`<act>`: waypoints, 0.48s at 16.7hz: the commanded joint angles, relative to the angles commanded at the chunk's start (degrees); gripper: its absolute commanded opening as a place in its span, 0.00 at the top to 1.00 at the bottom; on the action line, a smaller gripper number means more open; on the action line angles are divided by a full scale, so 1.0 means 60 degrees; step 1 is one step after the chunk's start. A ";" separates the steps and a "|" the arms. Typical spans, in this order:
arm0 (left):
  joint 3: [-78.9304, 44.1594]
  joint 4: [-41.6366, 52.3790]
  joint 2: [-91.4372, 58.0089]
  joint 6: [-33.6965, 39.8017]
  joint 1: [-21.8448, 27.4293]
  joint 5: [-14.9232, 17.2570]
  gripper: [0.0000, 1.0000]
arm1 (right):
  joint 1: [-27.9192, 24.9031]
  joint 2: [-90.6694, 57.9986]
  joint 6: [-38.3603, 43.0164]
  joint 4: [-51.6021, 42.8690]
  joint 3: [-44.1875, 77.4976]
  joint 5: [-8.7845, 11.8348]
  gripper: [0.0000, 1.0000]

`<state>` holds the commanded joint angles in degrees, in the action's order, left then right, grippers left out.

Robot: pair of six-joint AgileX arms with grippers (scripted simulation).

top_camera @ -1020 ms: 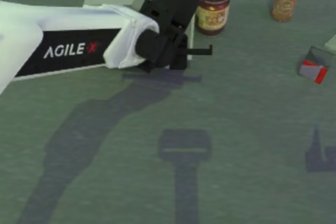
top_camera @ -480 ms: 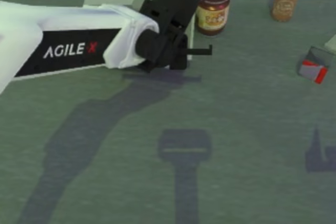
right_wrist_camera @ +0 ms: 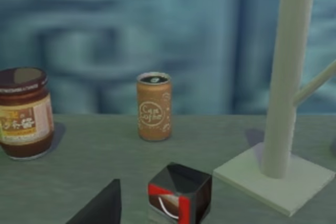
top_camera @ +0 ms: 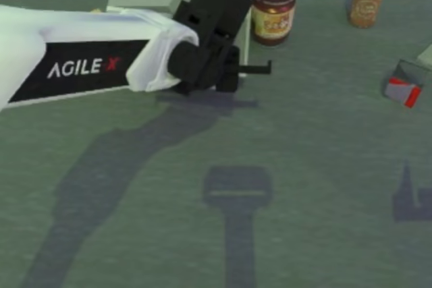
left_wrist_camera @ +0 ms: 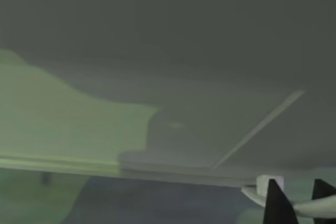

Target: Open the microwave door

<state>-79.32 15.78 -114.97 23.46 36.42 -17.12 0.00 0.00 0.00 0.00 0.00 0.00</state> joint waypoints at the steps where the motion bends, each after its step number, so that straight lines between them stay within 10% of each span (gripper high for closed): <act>1: 0.0106 -0.0038 0.0045 -0.0082 -0.0023 0.0043 1.00 | 0.0000 0.0000 0.0000 0.0000 0.0000 0.0000 0.00; 8: 0.0197 -0.0044 0.0053 -0.0142 -0.0037 0.0073 1.00 | 0.0000 0.0000 0.0000 0.0000 0.0000 0.0000 0.00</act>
<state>-78.14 15.52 -114.65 22.60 36.20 -16.68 0.00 0.00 0.00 0.00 0.00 0.00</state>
